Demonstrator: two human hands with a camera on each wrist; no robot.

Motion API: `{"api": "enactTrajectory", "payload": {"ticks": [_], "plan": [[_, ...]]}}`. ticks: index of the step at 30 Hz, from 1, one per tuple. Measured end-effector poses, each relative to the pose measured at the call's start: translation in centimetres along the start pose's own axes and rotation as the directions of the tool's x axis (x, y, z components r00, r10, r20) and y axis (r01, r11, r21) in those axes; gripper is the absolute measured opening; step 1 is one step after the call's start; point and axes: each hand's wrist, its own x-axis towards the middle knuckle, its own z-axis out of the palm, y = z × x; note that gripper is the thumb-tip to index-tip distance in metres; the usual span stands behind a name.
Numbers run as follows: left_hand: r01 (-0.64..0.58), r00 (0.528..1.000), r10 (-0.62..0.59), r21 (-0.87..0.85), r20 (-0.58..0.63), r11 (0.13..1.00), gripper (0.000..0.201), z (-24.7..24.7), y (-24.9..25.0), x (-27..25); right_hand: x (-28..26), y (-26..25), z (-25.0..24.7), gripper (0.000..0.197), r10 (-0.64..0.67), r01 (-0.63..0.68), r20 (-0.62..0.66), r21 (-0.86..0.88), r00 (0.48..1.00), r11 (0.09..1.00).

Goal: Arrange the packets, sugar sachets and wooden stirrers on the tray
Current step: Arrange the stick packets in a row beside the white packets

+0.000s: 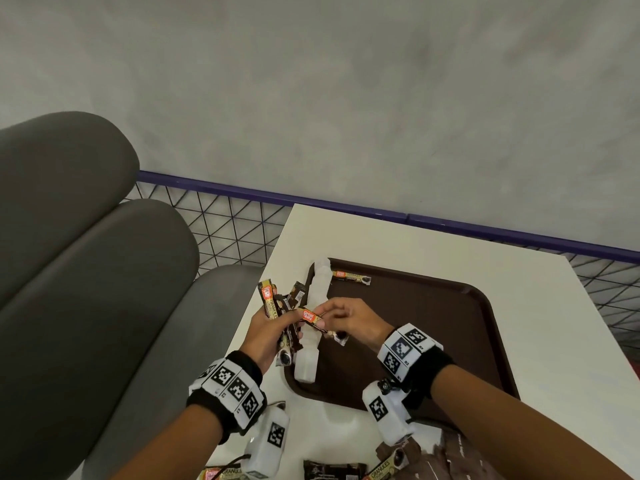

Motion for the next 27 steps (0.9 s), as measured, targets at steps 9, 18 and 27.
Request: {"api": "enactTrajectory", "payload": {"ticks": [9,18,27], "plan": [[-0.018,0.999,0.015,-0.085,-0.036,0.996,0.016,0.4,-0.2,1.0,-0.7,2.0,-2.1,0.008,0.11,-0.051,-0.186,0.297,0.976,0.954],[-0.006,0.994,-0.008,-0.134,-0.106,0.991,0.038,-1.3,-0.6,2.1,4.1,4.3,-7.8,0.017,0.224,-0.172,-0.642,0.144,0.733,0.975],[0.03,0.994,-0.039,-0.083,-0.105,0.996,0.033,-3.5,-0.1,2.3,7.7,5.5,-8.7,0.014,0.308,-0.397,-0.689,0.032,0.656,0.917]]}}
